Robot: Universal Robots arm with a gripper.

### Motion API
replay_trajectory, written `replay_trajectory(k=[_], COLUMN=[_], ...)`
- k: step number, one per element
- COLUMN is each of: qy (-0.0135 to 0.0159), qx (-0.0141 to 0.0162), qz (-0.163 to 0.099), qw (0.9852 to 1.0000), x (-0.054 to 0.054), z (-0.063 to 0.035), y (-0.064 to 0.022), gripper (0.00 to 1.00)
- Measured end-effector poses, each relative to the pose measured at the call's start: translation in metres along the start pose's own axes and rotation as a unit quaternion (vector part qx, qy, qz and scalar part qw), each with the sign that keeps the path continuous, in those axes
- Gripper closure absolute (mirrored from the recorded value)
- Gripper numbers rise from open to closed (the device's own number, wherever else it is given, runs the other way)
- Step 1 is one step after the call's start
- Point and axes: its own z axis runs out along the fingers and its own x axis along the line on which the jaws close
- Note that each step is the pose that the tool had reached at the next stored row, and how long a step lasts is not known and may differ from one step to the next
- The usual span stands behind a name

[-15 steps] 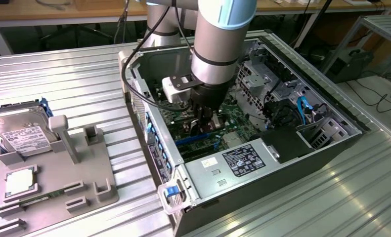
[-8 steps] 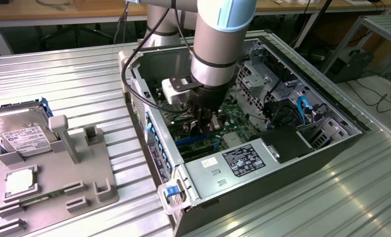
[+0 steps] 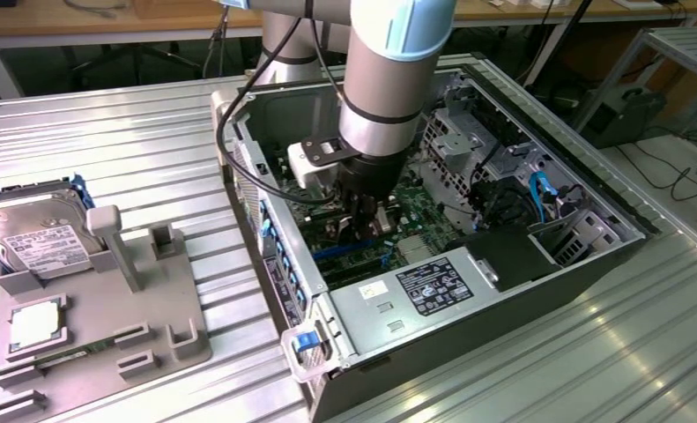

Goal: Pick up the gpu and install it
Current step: 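Insert the gpu into the slot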

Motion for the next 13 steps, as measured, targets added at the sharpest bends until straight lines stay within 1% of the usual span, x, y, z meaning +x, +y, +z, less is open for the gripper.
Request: replay_trajectory(k=[3,11,13], qy=[0.0,0.0,0.0], qx=[0.0,-0.0001,-0.0004], qz=[0.0,0.0,0.0], qw=[1.0,1.0,1.0], x=[0.0,0.0001,0.0], z=[0.0022,0.0035,0.0035], y=[0.0001,0.0002,0.0003], gripper=[0.72,0.72,0.72])
